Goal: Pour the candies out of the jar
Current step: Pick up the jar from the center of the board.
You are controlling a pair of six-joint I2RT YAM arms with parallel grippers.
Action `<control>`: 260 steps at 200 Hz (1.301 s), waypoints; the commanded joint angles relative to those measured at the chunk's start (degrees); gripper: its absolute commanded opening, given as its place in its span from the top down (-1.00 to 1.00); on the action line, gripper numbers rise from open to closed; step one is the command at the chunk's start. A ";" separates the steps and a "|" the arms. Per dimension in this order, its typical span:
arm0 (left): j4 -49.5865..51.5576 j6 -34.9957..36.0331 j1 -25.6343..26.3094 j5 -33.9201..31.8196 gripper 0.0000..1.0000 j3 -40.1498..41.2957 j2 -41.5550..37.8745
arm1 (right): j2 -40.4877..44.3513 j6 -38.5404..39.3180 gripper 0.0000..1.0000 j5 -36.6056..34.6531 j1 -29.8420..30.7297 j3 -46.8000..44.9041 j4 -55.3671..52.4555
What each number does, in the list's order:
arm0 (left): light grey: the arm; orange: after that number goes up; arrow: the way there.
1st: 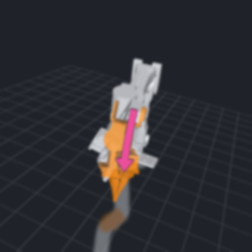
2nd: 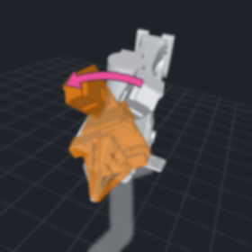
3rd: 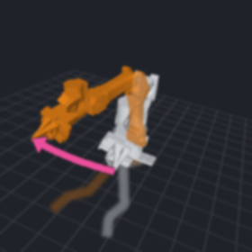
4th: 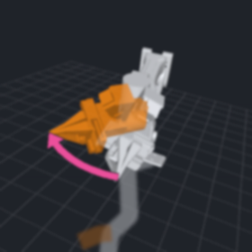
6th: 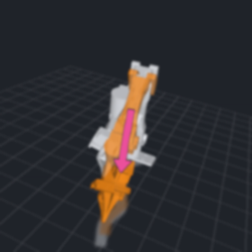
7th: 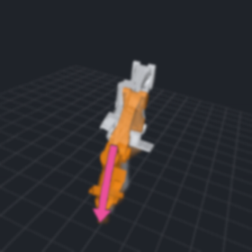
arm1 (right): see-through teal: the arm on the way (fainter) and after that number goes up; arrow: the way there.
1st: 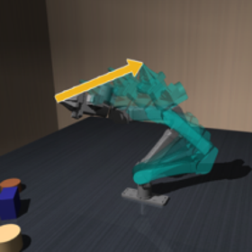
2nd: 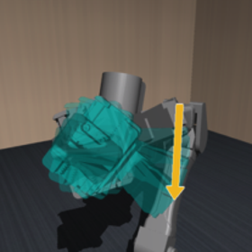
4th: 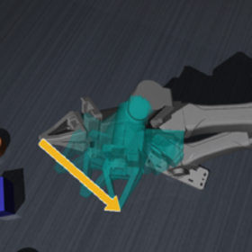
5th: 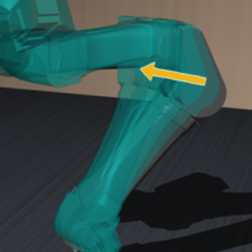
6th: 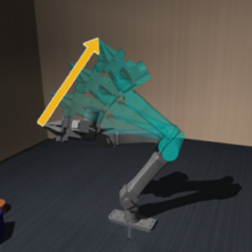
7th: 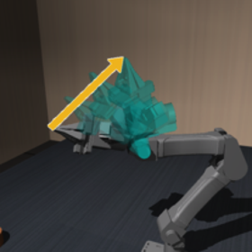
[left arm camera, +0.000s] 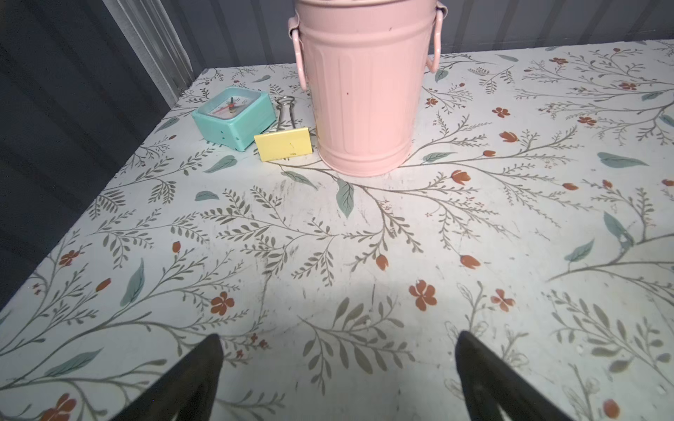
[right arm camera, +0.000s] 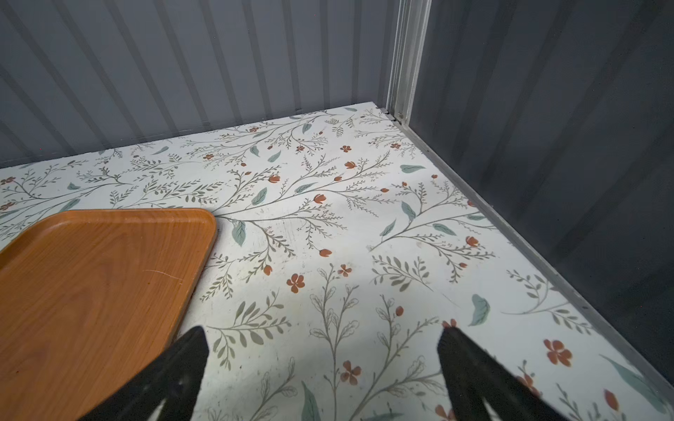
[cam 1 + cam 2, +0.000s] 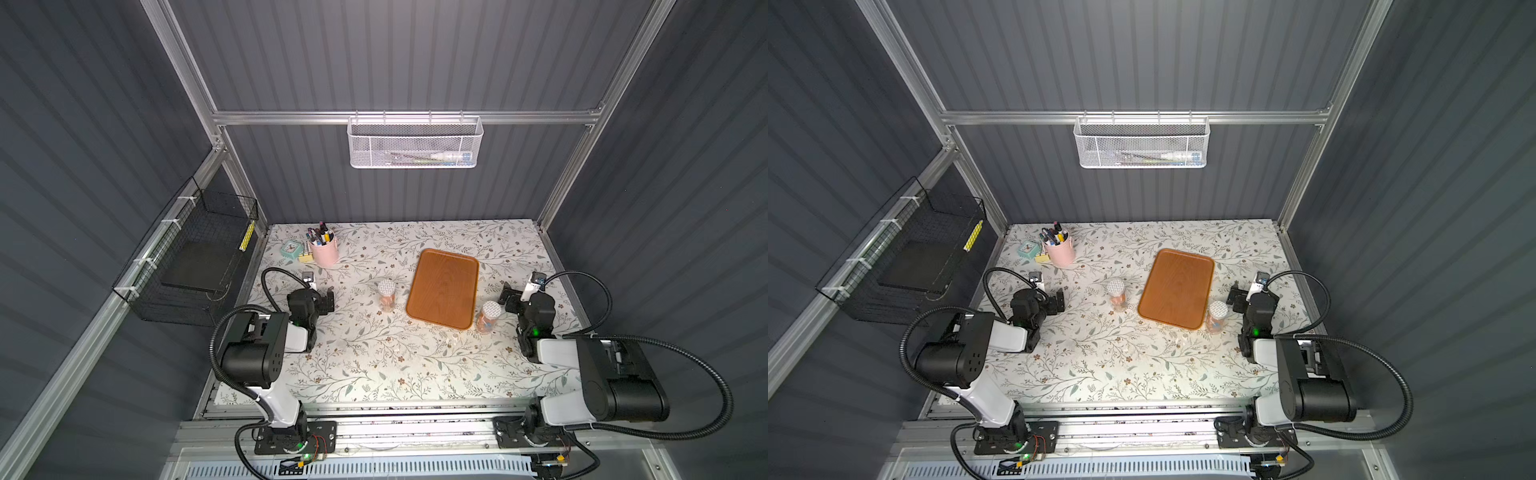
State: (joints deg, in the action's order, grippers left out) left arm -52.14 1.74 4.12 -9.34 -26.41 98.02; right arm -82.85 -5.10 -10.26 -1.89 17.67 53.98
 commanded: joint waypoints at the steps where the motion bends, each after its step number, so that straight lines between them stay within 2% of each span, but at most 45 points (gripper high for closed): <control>1: -0.23 -0.44 -0.34 0.58 -0.98 -0.81 0.52 | 0.23 0.28 -0.98 0.31 -0.04 0.52 0.85; 211: -0.54 -0.22 -0.34 -0.35 -0.98 -0.66 0.22 | 0.53 0.37 -0.98 0.01 -0.04 0.51 1.17; 234: 4.83 -0.54 -0.34 -0.80 -0.99 -1.64 -4.88 | 4.87 0.02 -0.98 -1.70 0.20 2.46 -5.76; 260: 10.17 -0.88 0.24 -3.61 -0.98 -2.28 -10.25 | 11.66 -0.99 -0.98 -4.40 0.47 6.93 -18.68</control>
State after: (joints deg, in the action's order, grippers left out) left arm -46.59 1.72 4.12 -9.93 -26.55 92.92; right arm -76.51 -5.15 -11.51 -1.76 19.79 45.47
